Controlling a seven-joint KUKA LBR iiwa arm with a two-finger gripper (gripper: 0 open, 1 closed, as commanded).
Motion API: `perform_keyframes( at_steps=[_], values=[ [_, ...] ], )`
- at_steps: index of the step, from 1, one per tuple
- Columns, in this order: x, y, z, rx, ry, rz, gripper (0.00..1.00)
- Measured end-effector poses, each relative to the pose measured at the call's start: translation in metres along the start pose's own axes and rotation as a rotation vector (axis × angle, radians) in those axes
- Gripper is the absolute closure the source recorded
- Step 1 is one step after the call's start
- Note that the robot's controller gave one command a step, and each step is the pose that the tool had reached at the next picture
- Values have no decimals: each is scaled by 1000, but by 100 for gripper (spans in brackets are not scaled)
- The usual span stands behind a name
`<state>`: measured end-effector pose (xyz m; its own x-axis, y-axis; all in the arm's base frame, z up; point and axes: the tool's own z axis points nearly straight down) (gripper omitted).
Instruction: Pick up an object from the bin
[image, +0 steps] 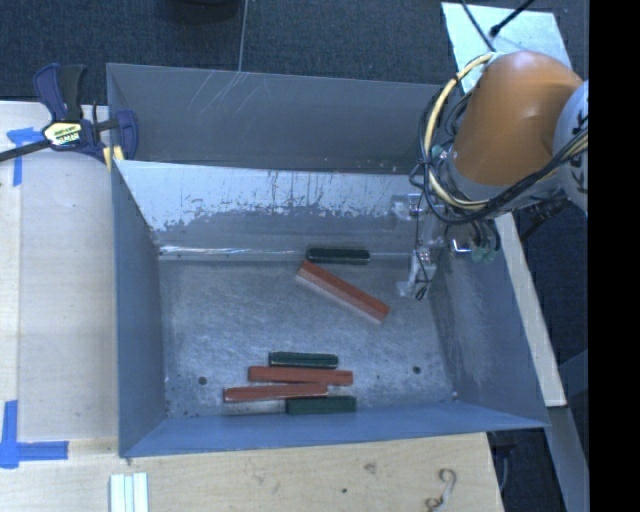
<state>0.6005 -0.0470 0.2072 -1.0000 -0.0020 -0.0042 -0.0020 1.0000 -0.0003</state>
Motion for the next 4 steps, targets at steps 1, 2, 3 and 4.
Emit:
perform_keyframes(
  at_steps=[1,2,3,4],
  values=[
    [6,3,141,0,6,-14,0],
    [22,13,105,0,2,40,0],
    [11,9,91,0,-2,105,0],
    [25,12,137,0,2,272,0]
  ],
)
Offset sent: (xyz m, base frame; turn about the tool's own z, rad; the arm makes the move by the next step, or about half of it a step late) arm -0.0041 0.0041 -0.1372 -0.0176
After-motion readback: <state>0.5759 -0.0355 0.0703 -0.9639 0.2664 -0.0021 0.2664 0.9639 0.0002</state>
